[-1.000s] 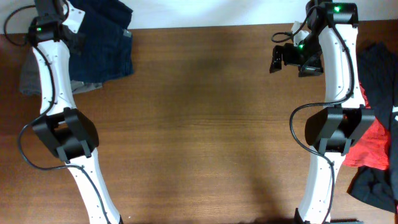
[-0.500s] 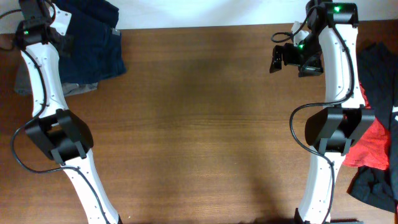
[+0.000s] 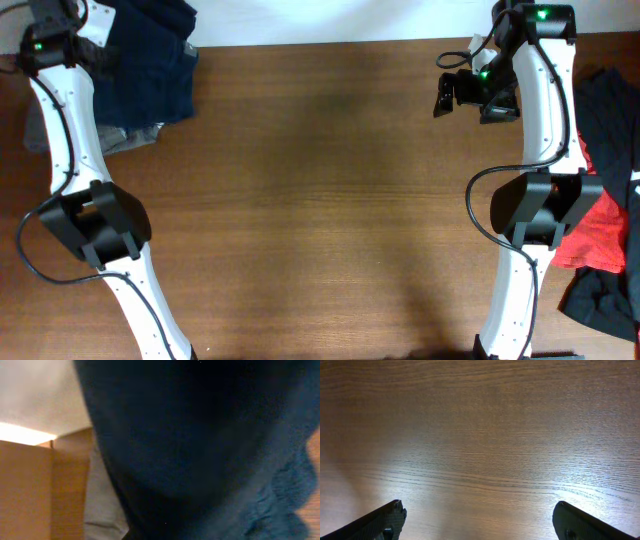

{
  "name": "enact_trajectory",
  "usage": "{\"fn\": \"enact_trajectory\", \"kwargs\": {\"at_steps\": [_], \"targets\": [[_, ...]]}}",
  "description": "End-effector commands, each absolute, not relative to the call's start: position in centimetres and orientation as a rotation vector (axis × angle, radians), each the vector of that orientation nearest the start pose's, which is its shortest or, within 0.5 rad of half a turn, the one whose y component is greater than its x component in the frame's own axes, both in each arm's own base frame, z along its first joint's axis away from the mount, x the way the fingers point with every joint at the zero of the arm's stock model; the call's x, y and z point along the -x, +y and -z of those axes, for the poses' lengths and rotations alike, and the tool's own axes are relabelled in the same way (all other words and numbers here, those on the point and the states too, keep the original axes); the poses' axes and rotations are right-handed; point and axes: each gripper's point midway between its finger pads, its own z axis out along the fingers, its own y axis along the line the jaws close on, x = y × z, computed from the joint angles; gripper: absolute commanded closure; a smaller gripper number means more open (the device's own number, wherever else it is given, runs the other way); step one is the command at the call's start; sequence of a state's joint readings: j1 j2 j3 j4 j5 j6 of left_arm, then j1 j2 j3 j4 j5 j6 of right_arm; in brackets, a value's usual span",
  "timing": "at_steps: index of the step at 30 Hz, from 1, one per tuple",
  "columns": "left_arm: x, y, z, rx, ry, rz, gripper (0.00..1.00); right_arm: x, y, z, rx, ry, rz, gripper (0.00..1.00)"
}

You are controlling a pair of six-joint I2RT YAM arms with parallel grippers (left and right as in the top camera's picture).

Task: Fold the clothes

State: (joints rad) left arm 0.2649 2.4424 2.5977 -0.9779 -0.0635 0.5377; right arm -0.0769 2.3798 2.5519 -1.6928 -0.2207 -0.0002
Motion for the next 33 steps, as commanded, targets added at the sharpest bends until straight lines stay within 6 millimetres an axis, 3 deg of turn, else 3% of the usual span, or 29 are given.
{"fn": "enact_trajectory", "kwargs": {"at_steps": [1, 11, 22, 33], "targets": [[-59.2, 16.9, -26.9, -0.274, 2.284, -0.466, 0.98, -45.6, 0.2, -16.4, -0.101, 3.045, -0.309, 0.01], [-59.0, 17.4, -26.8, -0.262, 2.293, -0.473, 0.98, -45.6, 0.2, -16.4, -0.103, 3.045, -0.310, 0.02], [-58.0, 20.8, -26.9, -0.197, 2.297, -0.504, 0.98, -45.6, 0.2, -16.4, -0.114, 3.046, -0.311, 0.01], [-57.5, 22.6, -27.1, -0.160, 2.294, -0.524, 0.98, -45.6, 0.2, -16.4, -0.125, 3.046, -0.312, 0.01]]}}
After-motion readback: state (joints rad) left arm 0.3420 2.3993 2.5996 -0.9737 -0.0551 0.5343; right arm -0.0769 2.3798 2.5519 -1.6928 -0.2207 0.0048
